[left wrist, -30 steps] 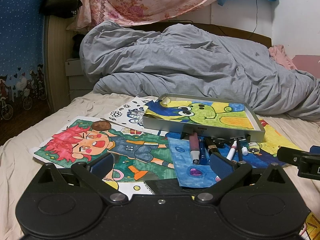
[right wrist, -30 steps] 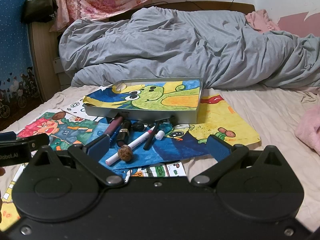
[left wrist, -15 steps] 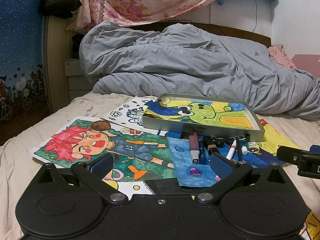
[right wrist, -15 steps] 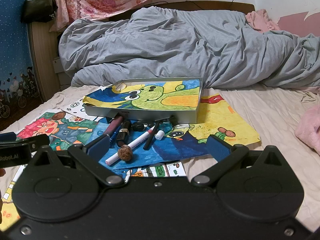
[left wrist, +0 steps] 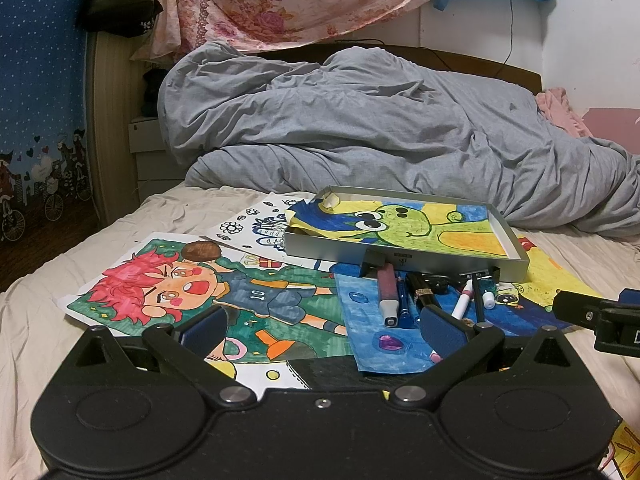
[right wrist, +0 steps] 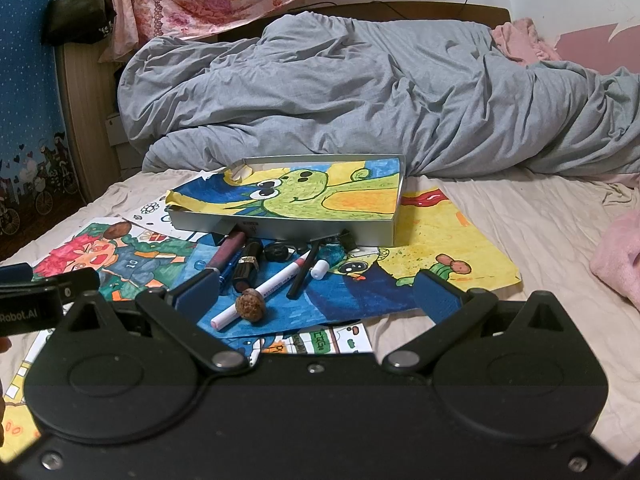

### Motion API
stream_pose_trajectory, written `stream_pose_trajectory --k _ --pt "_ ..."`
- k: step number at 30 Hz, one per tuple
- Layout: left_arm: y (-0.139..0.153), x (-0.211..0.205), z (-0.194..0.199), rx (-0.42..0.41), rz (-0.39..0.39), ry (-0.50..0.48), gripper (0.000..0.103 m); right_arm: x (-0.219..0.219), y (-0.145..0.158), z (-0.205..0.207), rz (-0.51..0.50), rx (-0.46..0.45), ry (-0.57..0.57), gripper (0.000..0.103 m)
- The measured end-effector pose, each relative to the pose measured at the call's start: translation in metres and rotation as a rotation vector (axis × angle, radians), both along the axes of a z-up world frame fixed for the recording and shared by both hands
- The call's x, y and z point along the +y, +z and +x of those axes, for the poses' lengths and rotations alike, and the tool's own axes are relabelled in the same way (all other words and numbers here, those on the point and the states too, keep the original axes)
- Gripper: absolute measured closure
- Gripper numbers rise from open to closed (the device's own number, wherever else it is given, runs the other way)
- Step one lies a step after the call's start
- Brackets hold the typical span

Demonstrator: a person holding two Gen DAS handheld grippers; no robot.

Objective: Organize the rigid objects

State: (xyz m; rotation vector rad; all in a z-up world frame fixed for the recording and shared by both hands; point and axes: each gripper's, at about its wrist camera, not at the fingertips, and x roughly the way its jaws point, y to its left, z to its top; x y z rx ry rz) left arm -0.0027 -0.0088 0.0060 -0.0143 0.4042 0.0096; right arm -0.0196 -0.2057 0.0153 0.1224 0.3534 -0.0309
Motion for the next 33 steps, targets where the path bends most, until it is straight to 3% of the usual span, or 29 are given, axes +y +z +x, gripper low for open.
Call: stream_pose_trajectory --k 19,22,26,33 --pt "-0.004 -0.001 0.002 0.016 0.018 -0.003 0.001 0.007 0.008 0.002 -0.064 0.013 -0.005 0.0" --pt "-0.009 0.001 0.009 0.029 0.021 -0.019 0.001 0.008 0.007 0.011 -0.088 0.058 0.055 0.0" --pt "-0.013 0.001 0.024 0.046 0.035 -0.078 0.001 0.01 0.003 0.03 -0.163 0.091 0.138 0.0" --pt "-0.024 -0.004 0.059 0.079 0.058 -0.267 0.004 0.005 -0.006 0.064 -0.239 0.135 0.288 0.001"
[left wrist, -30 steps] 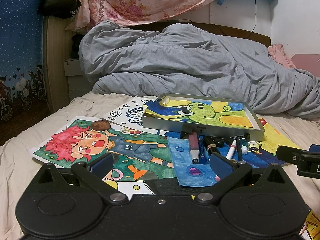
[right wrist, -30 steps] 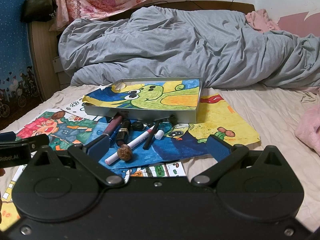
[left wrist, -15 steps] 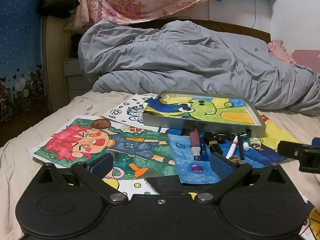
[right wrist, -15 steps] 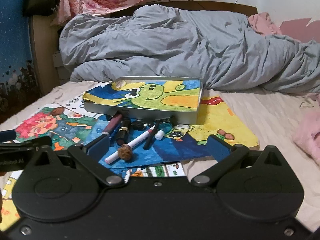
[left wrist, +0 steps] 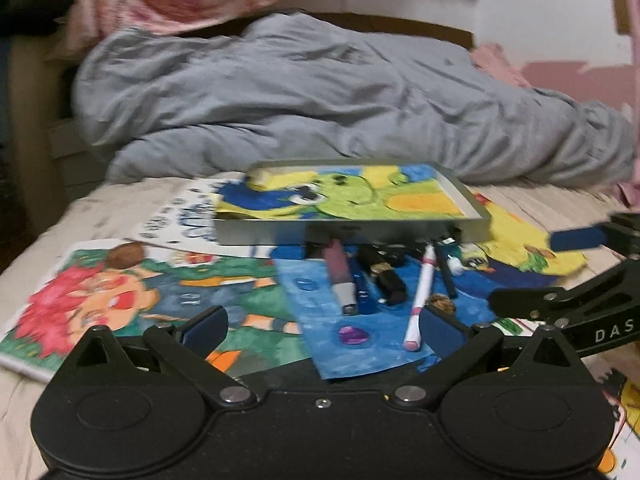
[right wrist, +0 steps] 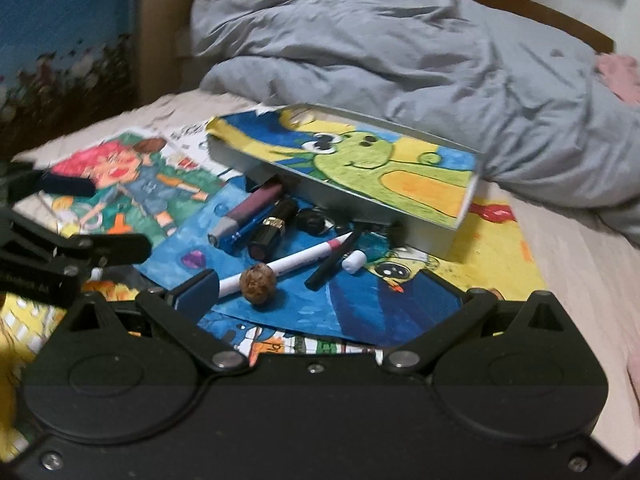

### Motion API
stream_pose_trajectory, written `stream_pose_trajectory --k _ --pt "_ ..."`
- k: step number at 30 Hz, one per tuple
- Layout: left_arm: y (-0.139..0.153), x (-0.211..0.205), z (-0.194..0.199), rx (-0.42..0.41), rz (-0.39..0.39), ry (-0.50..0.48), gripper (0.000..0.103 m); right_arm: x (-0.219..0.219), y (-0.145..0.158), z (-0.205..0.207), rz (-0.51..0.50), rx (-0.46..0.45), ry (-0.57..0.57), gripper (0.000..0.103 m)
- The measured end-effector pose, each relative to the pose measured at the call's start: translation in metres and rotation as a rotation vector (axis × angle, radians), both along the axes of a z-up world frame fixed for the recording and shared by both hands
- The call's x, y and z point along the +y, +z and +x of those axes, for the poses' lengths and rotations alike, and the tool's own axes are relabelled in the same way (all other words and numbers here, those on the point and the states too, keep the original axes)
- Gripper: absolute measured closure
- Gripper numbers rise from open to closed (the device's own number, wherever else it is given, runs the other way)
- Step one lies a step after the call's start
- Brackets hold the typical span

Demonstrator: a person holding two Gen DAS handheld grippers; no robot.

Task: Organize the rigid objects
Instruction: 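Grasp the maroon marker with the left tool while the right tool reaches the walnut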

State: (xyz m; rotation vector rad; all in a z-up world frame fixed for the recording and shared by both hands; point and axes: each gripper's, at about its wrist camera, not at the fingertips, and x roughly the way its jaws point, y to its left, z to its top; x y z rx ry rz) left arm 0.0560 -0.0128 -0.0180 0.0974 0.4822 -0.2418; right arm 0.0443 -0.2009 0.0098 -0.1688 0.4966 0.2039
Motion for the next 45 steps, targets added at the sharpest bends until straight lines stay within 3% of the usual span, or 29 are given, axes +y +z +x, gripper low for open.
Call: stream_pose_trajectory --k 1,5,7,15,24,31,35,40,45 --pt "-0.002 -0.001 0.005 0.004 0.01 -0.019 0.005 0.0 -0.002 0.004 -0.015 0.003 0.017 0.002" --pt "-0.007 0.001 0.024 0.021 0.014 -0.069 0.008 0.004 -0.008 0.02 -0.036 0.026 0.064 0.023" --pt "-0.011 0.003 0.034 0.034 0.02 -0.075 0.009 0.005 -0.01 0.027 -0.027 0.039 0.083 0.027" --pt "-0.02 0.009 0.083 0.106 -0.057 -0.092 0.019 0.014 -0.025 0.043 0.007 0.1 0.152 0.055" --pt "-0.029 -0.003 0.13 0.193 -0.065 -0.122 0.046 0.019 -0.037 0.056 0.033 0.112 0.143 0.074" --pt "-0.031 -0.009 0.153 0.23 -0.109 -0.119 0.054 0.011 -0.039 0.06 0.071 0.118 0.142 0.076" --pt "-0.032 -0.012 0.157 0.262 -0.153 -0.129 0.067 0.01 -0.039 0.062 0.084 0.12 0.148 0.077" --pt "-0.03 -0.011 0.156 0.297 -0.178 -0.115 0.072 0.008 -0.039 0.062 0.1 0.124 0.149 0.079" --pt "-0.032 0.007 0.159 0.342 -0.288 -0.054 0.076 0.007 -0.039 0.061 0.11 0.125 0.145 0.079"
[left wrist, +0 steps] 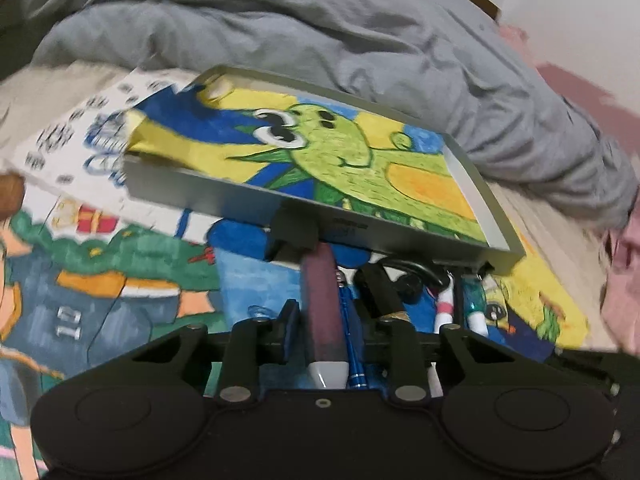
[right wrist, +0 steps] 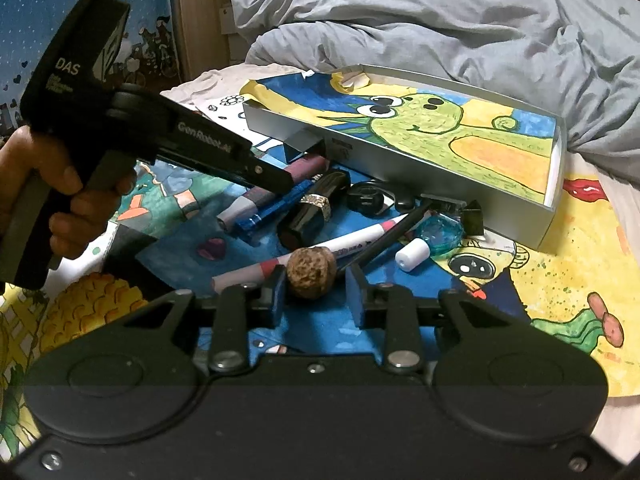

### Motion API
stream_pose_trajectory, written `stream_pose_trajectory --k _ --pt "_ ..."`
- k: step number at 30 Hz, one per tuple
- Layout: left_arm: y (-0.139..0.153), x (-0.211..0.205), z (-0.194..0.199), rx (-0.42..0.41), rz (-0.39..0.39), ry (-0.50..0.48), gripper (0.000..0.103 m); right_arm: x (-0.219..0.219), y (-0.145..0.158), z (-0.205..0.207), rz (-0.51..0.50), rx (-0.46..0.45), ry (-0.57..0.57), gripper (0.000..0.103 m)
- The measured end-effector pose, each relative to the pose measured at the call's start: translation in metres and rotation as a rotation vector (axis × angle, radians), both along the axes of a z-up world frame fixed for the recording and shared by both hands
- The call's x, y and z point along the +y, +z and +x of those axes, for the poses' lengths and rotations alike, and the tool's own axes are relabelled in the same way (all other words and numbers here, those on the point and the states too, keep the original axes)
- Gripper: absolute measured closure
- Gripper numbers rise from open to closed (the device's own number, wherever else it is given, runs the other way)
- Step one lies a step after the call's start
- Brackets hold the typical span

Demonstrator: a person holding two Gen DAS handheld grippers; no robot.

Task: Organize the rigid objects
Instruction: 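Grasp the maroon marker with the left tool while the right tool reaches the walnut, then close the right tool on the walnut while the left tool lifts the marker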

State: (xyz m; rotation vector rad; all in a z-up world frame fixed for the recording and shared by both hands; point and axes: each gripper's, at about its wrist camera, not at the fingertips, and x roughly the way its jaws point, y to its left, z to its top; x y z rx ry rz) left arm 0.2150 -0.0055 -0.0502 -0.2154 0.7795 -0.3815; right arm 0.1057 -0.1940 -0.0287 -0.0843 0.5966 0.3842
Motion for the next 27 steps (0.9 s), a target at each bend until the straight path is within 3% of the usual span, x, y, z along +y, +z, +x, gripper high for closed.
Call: stream_pose_trajectory --k 4,12,14,21,27 --pt "-0.002 0.004 0.002 0.014 -0.004 0.014 0.078 0.001 0.0 -0.001 0.005 -0.007 -0.005 0.08" --pt "0.001 -0.016 0.004 0.002 0.129 -0.016 0.079 0.007 -0.003 0.002 0.003 0.0 0.001 0.08" --pt "0.003 -0.02 0.002 0.004 0.15 -0.011 0.079 0.008 -0.003 0.002 0.006 0.001 0.008 0.084" --pt "0.009 -0.019 -0.022 0.019 0.141 0.026 0.08 0.01 0.004 -0.004 -0.015 -0.015 0.028 0.085" --pt "0.023 -0.014 -0.057 -0.026 0.086 0.098 0.08 0.005 0.026 -0.015 0.012 -0.095 0.012 0.085"
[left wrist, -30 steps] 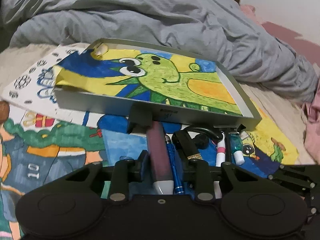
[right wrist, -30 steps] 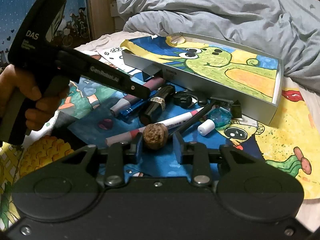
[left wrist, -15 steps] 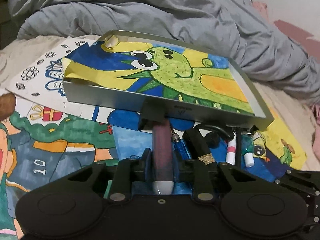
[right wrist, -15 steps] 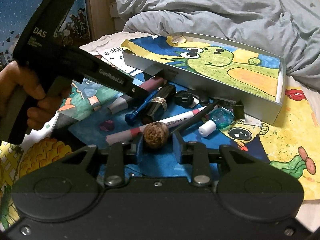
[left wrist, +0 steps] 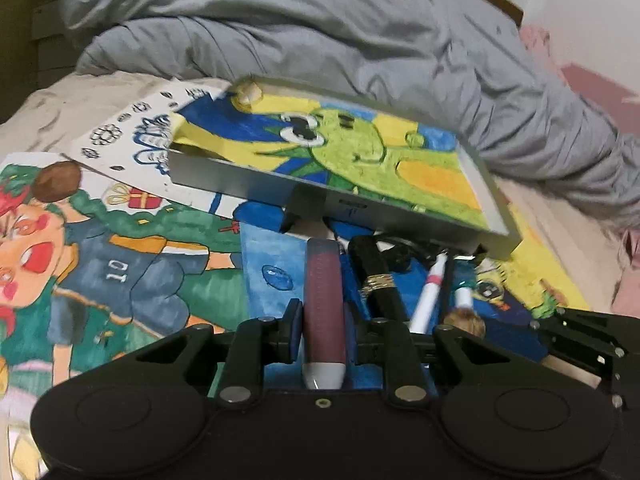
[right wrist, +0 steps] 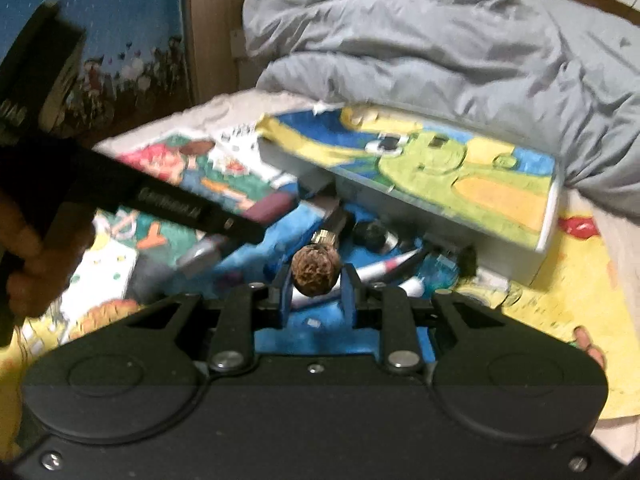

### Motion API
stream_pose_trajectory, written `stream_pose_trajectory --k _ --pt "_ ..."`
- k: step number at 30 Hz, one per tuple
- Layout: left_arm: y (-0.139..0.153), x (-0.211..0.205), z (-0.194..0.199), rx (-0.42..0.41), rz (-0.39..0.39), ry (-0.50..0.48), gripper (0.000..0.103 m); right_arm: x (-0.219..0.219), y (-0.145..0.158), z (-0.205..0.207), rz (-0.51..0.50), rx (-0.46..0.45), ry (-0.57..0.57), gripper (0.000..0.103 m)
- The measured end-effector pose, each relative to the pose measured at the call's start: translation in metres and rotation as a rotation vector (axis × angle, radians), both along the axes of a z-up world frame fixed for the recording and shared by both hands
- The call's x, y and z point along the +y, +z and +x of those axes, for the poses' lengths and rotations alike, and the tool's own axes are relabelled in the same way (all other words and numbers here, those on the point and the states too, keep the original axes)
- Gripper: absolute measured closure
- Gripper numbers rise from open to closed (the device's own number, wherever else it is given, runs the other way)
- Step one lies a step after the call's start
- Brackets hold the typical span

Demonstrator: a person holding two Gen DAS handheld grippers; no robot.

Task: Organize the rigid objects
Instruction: 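Close the right tool on the walnut while the left tool lifts the marker, then lower the marker and walnut into the metal tray and open both tools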

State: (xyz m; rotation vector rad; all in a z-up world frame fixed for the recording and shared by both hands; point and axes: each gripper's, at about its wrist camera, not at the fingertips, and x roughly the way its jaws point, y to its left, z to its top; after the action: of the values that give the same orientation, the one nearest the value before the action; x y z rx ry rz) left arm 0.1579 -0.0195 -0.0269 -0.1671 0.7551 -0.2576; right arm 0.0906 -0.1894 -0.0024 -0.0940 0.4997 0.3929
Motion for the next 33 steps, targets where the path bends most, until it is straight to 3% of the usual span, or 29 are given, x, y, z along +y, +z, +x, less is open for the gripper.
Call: stream_pose_trajectory --k 7,14,22,33 --pt "0.028 -0.027 -0.004 -0.148 -0.002 -0.002 0.08 -0.028 0.011 0.014 0.061 -0.09 -0.142 0.085" --pt "0.048 -0.06 0.045 -0.248 -0.066 0.009 0.08 -0.067 0.015 0.049 0.134 -0.121 -0.276 0.085" --pt "0.028 -0.086 0.114 -0.21 -0.094 -0.023 0.08 -0.095 -0.001 0.086 0.111 -0.085 -0.317 0.085" --pt "-0.005 -0.11 0.152 -0.081 -0.004 -0.083 0.08 -0.091 -0.018 0.121 0.056 0.007 -0.32 0.084"
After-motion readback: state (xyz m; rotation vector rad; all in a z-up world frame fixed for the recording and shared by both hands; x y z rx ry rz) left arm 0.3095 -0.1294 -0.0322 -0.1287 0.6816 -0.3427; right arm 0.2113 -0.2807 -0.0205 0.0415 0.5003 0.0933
